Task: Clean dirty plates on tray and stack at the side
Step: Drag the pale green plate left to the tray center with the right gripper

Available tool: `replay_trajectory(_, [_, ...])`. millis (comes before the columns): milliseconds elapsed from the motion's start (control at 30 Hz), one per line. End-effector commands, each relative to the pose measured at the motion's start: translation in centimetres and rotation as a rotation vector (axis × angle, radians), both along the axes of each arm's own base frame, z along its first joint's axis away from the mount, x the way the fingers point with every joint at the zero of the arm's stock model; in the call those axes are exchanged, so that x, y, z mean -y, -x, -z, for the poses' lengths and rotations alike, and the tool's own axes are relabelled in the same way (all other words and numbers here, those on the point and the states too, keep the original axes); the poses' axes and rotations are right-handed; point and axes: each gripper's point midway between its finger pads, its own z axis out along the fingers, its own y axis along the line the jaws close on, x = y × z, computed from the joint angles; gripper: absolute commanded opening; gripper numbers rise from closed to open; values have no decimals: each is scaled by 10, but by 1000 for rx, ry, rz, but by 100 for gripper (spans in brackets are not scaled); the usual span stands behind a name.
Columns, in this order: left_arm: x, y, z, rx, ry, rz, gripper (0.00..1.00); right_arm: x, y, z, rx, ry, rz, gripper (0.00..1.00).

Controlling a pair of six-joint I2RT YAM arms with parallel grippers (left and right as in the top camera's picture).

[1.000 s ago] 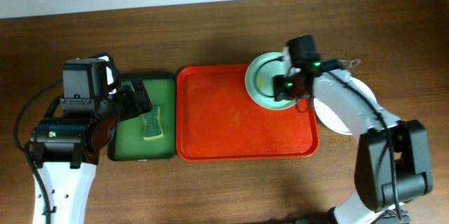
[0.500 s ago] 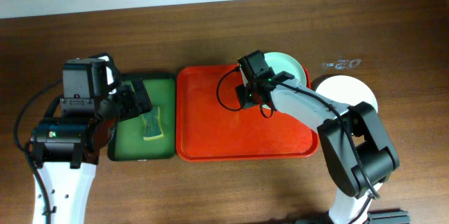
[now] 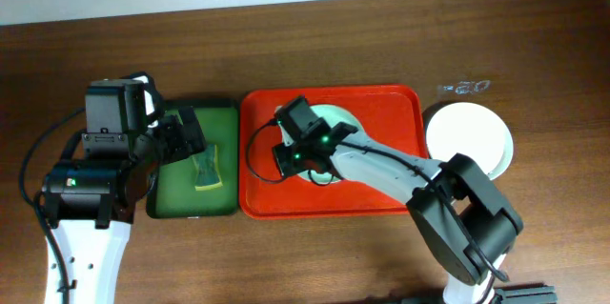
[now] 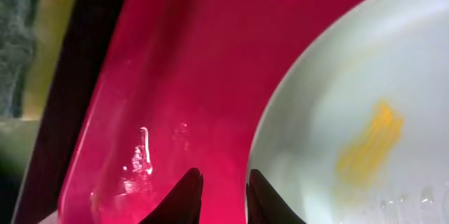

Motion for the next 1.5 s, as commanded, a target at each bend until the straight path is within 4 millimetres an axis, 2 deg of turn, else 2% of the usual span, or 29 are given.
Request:
replay_trajectory(0, [-3, 0, -8, 25, -2, -17, 99, 10, -9, -27, -22, -8, 45, 24])
replay_trajectory(33, [-3, 0, -8, 25, -2, -17, 99, 26, -16, -50, -29, -1, 82, 27])
replay_trajectory(67, [-3, 0, -8, 25, -2, -17, 99, 56, -24, -67, -53, 15, 148, 30])
replay_trajectory(100, [-3, 0, -8, 25, -2, -17, 99, 88, -31, -66, -76, 44, 194, 30])
replay_trajectory(200, [-4, 0, -8, 25, -3, -17, 99, 154, -45, -53, -118, 105, 253, 31])
replay_trajectory(267, [-4, 0, -8, 25, -3, -17, 99, 186, -47, -39, -147, 134, 276, 30])
replay_trajectory(300, [-3, 0, -8, 25, -2, -17, 99, 196, -41, -29, -176, 144, 294, 30])
replay_trajectory(433, [-3, 0, -8, 25, -2, -17, 99, 190, -27, -7, -195, 154, 271, 30])
replay_trajectory(500, [-3, 0, -8, 25, -2, -17, 99, 180, -31, 0, -146, 137, 250, 29])
replay_trajectory(567, [-3, 0, -8, 25, -2, -17, 99, 172, -34, 4, -113, 128, 234, 25])
replay_trajectory(667, [-3, 0, -8, 25, -2, -17, 99, 179, -36, 19, -63, 161, 251, 21])
replay_trajectory(800, [-3, 0, -8, 25, -2, -17, 99, 179, -31, 22, -98, 142, 308, 4])
replay_trajectory(833, [-3, 0, -8, 25, -2, -17, 99, 176, -28, 23, -131, 120, 336, 4])
replay_trajectory(867, [-3, 0, -8, 25, -2, -17, 99, 162, -21, 20, -204, 22, 380, 4])
replay_trajectory(967, [-3, 0, -8, 25, -2, -17, 99, 157, -2, 23, -323, 5, 460, 5])
replay_trajectory(1000, [-3, 0, -8, 25, -2, -17, 99, 154, -3, 22, -314, 2, 454, 11])
replay_trajectory(1033, [-3, 0, -8, 25, -2, -17, 99, 157, -13, 21, -270, 3, 462, 22])
replay_trajectory(1067, [-3, 0, -8, 25, -2, -17, 99, 162, -28, 19, -175, 38, 431, 25])
replay_trajectory(1133, [-3, 0, -8, 25, -2, -17, 99, 169, -41, 17, -96, 79, 414, 24])
replay_trajectory(1200, [-3, 0, -8, 25, -2, -17, 99, 172, -39, 19, -99, 99, 420, 4])
replay_trajectory(1267, [-3, 0, -8, 25, -2, -17, 99, 170, -26, 22, -160, 93, 413, 4])
replay_trajectory(1333, [-3, 0, -8, 25, -2, -17, 99, 147, -14, 17, -240, -24, 354, 4])
replay_trajectory(1367, [-3, 0, -8, 25, -2, -17, 99, 151, -16, 19, -228, -2, 364, 7])
replay_trajectory(1400, [-3, 0, -8, 25, -2, -17, 99, 165, -22, 22, -187, 70, 399, 17])
replay_trajectory(1467, [-3, 0, -8, 25, -2, -17, 99, 171, -29, 22, -147, 99, 414, 18])
